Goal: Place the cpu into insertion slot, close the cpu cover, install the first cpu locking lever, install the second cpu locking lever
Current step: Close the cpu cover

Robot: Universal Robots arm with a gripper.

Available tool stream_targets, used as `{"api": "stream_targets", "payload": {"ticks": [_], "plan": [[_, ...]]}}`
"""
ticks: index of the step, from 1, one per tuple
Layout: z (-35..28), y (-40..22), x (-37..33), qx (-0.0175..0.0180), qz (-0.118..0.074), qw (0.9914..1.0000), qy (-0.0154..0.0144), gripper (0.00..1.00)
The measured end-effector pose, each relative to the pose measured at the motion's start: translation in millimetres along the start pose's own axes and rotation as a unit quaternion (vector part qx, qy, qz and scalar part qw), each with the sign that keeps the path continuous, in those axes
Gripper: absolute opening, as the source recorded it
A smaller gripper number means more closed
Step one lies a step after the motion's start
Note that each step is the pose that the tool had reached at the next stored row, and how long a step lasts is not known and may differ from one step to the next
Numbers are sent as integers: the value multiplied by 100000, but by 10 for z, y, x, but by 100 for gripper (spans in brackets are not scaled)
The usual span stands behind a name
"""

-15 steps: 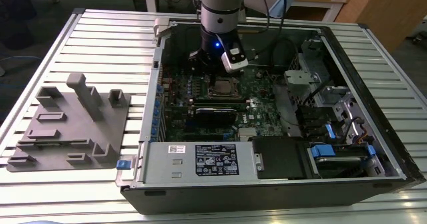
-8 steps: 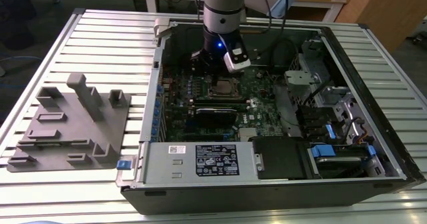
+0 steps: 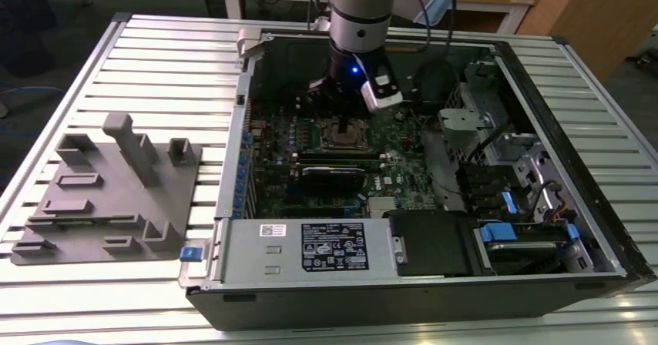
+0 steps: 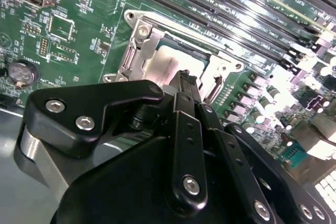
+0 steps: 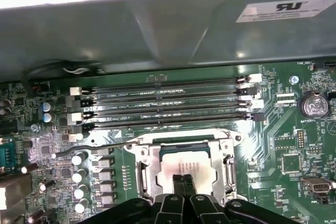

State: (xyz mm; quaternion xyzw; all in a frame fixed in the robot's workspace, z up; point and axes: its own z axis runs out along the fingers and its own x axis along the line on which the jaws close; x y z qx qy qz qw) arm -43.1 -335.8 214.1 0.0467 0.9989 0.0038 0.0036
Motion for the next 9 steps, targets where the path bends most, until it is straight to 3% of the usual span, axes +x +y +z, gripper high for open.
{"api": "stream_targets", "payload": {"ticks": [9], "plan": [[-17, 2, -9, -57, 1, 100000, 0, 11]]}}
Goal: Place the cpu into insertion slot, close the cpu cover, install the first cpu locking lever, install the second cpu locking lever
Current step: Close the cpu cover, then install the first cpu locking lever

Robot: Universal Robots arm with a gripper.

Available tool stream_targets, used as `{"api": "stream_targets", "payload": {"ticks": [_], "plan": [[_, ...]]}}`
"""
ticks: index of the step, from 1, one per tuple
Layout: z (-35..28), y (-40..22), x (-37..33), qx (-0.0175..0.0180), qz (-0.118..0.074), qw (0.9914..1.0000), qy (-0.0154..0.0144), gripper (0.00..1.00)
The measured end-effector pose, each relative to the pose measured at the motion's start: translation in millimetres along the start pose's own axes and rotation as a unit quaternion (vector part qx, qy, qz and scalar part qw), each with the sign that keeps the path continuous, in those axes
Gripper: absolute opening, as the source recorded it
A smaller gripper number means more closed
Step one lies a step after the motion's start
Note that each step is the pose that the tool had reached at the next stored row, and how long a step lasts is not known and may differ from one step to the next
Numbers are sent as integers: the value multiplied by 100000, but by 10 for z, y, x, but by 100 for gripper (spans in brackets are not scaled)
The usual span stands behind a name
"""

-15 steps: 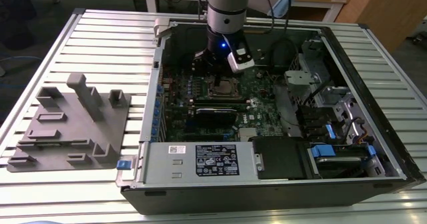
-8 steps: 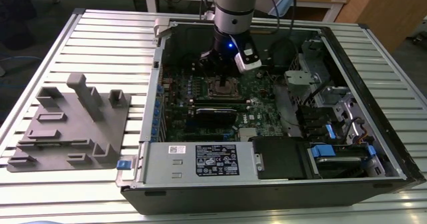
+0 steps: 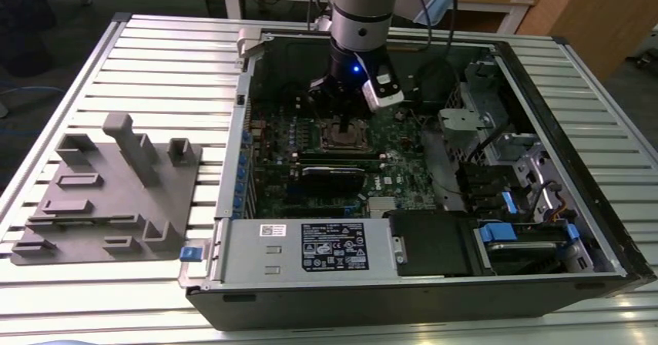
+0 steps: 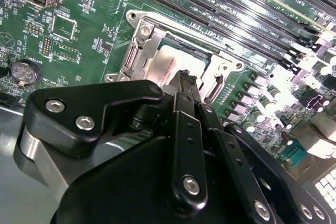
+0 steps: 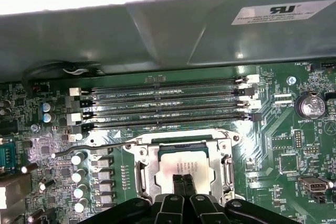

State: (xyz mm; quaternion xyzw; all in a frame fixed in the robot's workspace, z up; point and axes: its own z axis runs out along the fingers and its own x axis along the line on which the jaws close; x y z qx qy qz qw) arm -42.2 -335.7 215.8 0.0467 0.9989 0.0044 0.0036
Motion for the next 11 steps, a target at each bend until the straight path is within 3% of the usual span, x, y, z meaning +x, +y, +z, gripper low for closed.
{"api": "stream_targets", "payload": {"ticks": [11], "plan": [[-14, -1, 0, 46, 1, 100000, 19, 11]]}}
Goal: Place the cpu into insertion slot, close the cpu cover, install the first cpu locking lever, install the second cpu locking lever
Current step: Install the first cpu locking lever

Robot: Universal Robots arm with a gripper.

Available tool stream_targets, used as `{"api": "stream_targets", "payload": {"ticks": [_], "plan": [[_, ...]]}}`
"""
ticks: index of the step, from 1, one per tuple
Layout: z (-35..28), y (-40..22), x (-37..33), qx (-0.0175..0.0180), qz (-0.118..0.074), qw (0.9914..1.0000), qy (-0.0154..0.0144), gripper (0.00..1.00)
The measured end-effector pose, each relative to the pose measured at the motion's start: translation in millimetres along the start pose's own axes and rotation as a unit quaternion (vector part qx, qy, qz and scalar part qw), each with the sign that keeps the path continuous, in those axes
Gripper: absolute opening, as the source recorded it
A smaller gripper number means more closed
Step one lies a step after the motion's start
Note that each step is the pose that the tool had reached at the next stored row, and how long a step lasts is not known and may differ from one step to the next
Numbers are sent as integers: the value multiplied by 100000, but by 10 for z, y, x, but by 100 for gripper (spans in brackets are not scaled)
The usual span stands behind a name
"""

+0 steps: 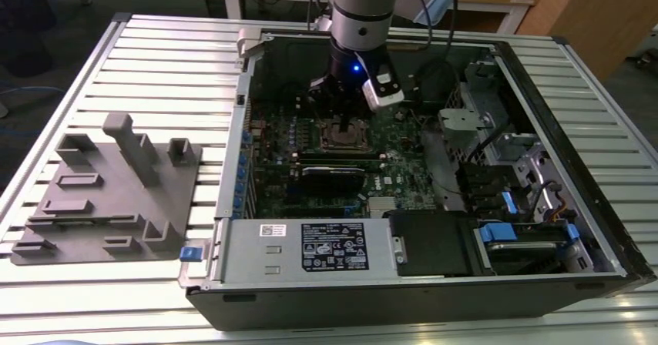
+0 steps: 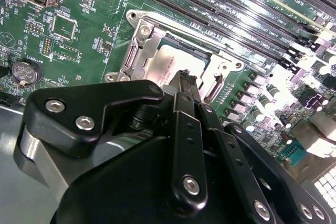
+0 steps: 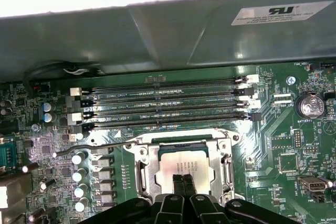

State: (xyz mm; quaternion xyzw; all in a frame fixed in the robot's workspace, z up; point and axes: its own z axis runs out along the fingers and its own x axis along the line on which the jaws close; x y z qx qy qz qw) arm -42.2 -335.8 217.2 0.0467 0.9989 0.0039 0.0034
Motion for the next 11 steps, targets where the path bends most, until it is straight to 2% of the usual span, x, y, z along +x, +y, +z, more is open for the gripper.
{"api": "stream_targets", "payload": {"ticks": [6, 9, 11], "plan": [[-41, 1, 0, -28, 0, 100000, -14, 11], [-42, 1, -1, -44, 0, 100000, -21, 11], [-87, 1, -1, -26, -3, 100000, -11, 11]]}}
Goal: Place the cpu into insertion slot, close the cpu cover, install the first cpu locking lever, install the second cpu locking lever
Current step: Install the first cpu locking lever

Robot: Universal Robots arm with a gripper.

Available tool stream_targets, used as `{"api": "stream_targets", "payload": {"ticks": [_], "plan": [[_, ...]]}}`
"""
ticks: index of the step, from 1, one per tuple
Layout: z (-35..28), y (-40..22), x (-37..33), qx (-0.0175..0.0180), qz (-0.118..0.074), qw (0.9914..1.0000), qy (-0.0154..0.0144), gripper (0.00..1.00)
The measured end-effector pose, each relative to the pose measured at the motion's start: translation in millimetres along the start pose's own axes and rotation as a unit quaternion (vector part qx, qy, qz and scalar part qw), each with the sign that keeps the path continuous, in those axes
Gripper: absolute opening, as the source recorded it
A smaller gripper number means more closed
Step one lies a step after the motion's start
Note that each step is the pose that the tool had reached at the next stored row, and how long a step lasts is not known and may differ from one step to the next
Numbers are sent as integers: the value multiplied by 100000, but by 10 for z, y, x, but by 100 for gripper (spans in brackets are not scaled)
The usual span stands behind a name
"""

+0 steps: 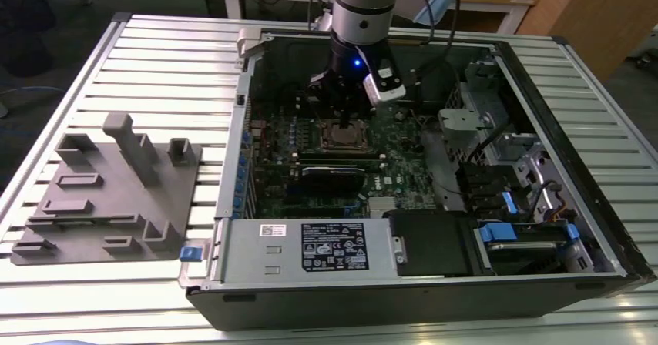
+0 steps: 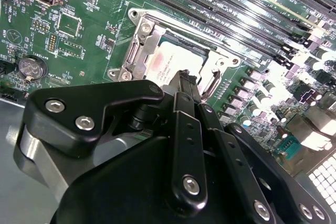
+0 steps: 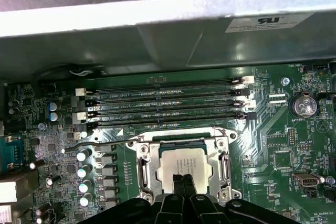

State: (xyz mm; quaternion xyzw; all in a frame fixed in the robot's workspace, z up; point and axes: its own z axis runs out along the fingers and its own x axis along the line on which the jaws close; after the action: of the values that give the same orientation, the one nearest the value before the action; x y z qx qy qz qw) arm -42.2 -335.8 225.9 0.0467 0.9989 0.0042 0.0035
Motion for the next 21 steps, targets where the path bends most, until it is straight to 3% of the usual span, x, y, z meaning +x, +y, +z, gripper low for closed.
{"api": "stream_targets", "payload": {"ticks": [21], "plan": [[1, -6, 61, -2, 4, 100000, -106, 11]]}}
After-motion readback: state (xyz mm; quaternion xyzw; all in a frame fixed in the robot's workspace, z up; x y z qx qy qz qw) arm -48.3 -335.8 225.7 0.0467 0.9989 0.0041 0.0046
